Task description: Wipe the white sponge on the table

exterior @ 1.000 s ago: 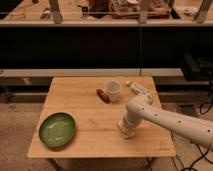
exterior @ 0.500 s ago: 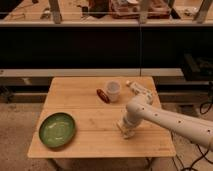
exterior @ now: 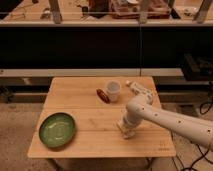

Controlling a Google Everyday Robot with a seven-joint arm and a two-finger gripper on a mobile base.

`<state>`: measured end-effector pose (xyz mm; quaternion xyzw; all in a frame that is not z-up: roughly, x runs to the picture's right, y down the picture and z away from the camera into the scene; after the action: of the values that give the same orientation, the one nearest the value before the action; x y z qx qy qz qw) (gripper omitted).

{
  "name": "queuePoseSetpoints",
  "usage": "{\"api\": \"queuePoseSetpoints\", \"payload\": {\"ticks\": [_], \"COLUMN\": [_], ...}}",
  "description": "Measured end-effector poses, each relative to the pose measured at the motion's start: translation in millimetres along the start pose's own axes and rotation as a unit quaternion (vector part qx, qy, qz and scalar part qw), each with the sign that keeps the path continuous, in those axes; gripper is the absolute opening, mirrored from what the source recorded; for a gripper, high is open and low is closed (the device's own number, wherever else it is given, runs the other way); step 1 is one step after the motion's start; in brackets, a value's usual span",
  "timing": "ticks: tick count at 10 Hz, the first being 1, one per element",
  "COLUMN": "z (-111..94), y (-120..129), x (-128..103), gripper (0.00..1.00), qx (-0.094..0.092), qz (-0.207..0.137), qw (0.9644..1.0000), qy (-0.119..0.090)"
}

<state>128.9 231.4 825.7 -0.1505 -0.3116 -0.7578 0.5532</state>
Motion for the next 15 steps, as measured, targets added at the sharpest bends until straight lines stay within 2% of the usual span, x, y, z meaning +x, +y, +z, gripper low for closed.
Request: {"api": "queuePoseSetpoints", "payload": {"ticks": [11, 13, 14, 15], "z": [0.0, 0.0, 0.0, 0.0], "y": [0.0, 0.0, 0.0, 0.0], "x": [0.0, 0.0, 0.0, 0.0], "gripper": [0.0, 0.08, 0.08, 0.02], "qx": [0.0, 0.0, 0.0, 0.0], "qz": [0.0, 0.0, 0.0, 0.0], "qw": [1.0, 1.0, 1.0, 1.0], "qy": [0.0, 0.0, 0.0, 0.0]}}
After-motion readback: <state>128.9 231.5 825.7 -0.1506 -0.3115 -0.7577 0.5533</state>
